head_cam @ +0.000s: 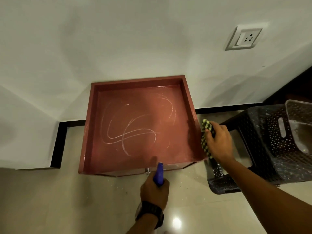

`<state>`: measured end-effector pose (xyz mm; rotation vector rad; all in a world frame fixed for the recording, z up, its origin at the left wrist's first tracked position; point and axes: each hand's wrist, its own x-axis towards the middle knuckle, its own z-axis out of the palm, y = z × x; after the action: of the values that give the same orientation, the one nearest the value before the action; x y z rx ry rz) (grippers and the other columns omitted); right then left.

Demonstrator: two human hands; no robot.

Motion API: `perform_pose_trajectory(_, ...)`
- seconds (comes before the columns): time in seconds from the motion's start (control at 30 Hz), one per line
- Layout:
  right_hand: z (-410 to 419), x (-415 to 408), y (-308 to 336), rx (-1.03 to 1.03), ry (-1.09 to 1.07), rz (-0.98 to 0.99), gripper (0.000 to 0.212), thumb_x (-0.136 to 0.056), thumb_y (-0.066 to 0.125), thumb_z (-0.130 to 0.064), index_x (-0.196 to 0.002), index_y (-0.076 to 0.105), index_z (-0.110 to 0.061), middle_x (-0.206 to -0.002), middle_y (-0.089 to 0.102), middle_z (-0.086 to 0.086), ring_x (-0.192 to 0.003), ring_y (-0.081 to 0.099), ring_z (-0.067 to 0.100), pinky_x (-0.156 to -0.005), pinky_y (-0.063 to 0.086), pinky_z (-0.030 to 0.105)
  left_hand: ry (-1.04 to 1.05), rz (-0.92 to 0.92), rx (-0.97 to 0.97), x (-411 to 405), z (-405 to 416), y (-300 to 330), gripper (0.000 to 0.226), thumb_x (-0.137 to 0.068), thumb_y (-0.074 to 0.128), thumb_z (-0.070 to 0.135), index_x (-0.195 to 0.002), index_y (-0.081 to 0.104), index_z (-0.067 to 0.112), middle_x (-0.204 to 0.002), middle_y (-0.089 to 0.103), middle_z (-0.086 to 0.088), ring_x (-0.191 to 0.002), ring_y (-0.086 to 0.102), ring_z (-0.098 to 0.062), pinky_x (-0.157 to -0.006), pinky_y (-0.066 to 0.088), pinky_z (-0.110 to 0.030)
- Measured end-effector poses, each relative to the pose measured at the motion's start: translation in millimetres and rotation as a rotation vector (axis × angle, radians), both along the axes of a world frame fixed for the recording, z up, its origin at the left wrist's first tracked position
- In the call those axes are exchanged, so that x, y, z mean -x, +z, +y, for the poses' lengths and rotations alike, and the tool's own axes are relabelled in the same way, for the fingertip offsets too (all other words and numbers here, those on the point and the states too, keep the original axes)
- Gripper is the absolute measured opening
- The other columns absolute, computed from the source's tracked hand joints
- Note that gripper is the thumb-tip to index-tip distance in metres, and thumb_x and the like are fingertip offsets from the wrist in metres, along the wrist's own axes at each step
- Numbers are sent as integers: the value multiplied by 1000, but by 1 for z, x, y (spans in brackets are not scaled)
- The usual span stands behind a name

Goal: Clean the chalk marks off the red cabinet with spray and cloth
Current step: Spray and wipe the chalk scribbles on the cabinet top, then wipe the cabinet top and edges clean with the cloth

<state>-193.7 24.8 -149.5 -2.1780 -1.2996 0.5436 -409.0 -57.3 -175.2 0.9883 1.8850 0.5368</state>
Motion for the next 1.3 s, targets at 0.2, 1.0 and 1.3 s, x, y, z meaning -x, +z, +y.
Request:
perform_pose_trajectory(0.2, -24, 31, -8, 5, 32, -71, 37, -95, 53, -20, -132, 50, -15, -113, 50, 10, -104, 48, 22, -88, 45, 36, 169, 23, -43, 49, 21, 7, 27, -75, 72, 17, -61, 50, 24, -52, 52, 2, -48, 48, -16, -49, 38, -26)
perform_pose_trajectory(1.0, 58, 219, -107, 78, 430, -381, 55, -94, 28, -42, -144, 40, -22, -155, 30, 12, -145, 21, 32, -118, 11, 49, 200, -23, -310, 145, 58, -16, 9, -78, 70, 16, -83, 63, 16, -66, 61, -5, -61, 59, -22, -62, 51, -34)
perform_pose_trajectory(1.3, 91, 273, -109, 40, 772, -447, 50, -98, 36, -38, -144, 39, -19, -153, 34, 11, -143, 26, 32, -118, 18, 50, 222, 9, -204, 159, 113, -10, 10, -79, 67, 18, -84, 59, 16, -75, 62, -12, -68, 61, -28, -67, 55, -40)
